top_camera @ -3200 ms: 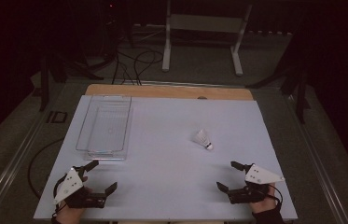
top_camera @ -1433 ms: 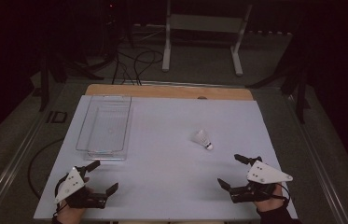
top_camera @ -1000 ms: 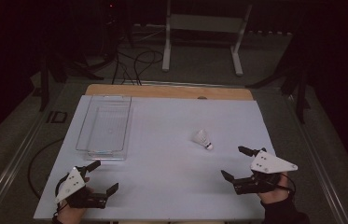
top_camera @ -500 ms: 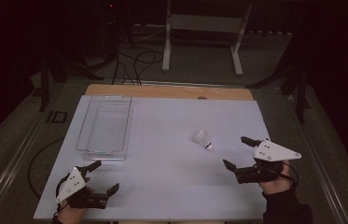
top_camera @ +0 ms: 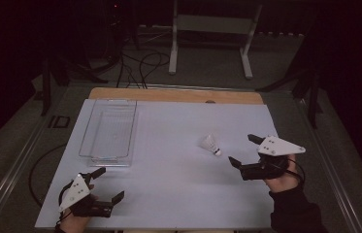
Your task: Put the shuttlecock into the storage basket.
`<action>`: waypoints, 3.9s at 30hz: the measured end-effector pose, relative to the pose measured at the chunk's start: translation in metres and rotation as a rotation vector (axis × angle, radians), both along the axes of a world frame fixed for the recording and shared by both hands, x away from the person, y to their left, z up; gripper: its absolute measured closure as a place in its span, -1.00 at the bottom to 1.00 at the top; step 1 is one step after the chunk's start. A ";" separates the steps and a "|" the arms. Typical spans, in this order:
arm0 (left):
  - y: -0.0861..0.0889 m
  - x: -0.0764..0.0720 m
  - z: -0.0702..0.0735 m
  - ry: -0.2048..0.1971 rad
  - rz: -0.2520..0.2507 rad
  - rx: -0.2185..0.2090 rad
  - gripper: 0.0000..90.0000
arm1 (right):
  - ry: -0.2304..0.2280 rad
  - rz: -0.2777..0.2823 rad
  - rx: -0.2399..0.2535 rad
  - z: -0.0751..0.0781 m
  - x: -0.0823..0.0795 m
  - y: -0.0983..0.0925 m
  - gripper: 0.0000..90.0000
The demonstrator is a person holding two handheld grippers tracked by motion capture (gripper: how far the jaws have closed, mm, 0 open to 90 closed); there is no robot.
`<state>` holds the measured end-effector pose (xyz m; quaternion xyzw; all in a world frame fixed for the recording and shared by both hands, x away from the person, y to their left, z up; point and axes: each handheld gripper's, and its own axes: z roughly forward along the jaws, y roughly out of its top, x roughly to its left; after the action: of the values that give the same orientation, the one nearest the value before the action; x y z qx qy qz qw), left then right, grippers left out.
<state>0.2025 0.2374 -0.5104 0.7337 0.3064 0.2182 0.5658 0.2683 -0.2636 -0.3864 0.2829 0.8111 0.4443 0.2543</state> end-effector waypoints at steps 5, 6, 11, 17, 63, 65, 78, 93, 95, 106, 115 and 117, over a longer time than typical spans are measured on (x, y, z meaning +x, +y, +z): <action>0.000 0.000 0.000 0.000 0.000 -0.001 -1.00 | 0.015 -0.004 -0.019 0.000 0.008 0.003 -0.83; 0.000 0.000 0.000 0.000 -0.001 0.000 -1.00 | 0.022 -0.003 -0.015 0.001 0.012 0.003 -0.83; 0.000 0.000 0.000 0.002 -0.002 0.003 -1.00 | 0.034 -0.009 -0.027 0.001 0.019 0.006 -0.83; 0.000 0.000 0.000 0.002 -0.003 0.003 -1.00 | 0.058 -0.015 -0.041 -0.002 0.026 0.008 -0.83; -0.001 0.000 -0.001 0.001 -0.010 0.002 -1.00 | 0.351 -0.037 -0.185 -0.056 0.079 0.020 -0.82; -0.001 0.000 -0.001 0.002 -0.010 0.001 -1.00 | 0.368 -0.037 -0.189 -0.058 0.081 0.021 -0.82; -0.001 0.000 -0.001 0.006 -0.011 0.000 -1.00 | 0.503 -0.059 -0.256 -0.075 0.094 0.029 -0.81; 0.000 0.001 -0.001 0.008 -0.014 -0.002 -1.00 | 0.600 -0.056 -0.330 -0.088 0.107 0.041 -0.73; -0.001 0.001 -0.001 0.007 -0.013 -0.005 -1.00 | 0.602 -0.059 -0.330 -0.088 0.108 0.041 -0.73; 0.000 0.001 -0.001 0.009 -0.014 -0.009 -1.00 | 0.624 -0.075 -0.373 -0.089 0.121 0.052 -0.51; 0.000 0.001 -0.001 0.010 -0.014 -0.012 -1.00 | 0.668 -0.087 -0.424 -0.094 0.130 0.058 -0.30; 0.000 0.001 -0.001 0.010 -0.014 -0.012 -1.00 | 0.678 -0.091 -0.428 -0.095 0.132 0.058 -0.24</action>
<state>0.2036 0.2377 -0.5117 0.7336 0.3053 0.2086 0.5701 0.3999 -0.2053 -0.4813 0.3899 0.9098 0.1349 0.0448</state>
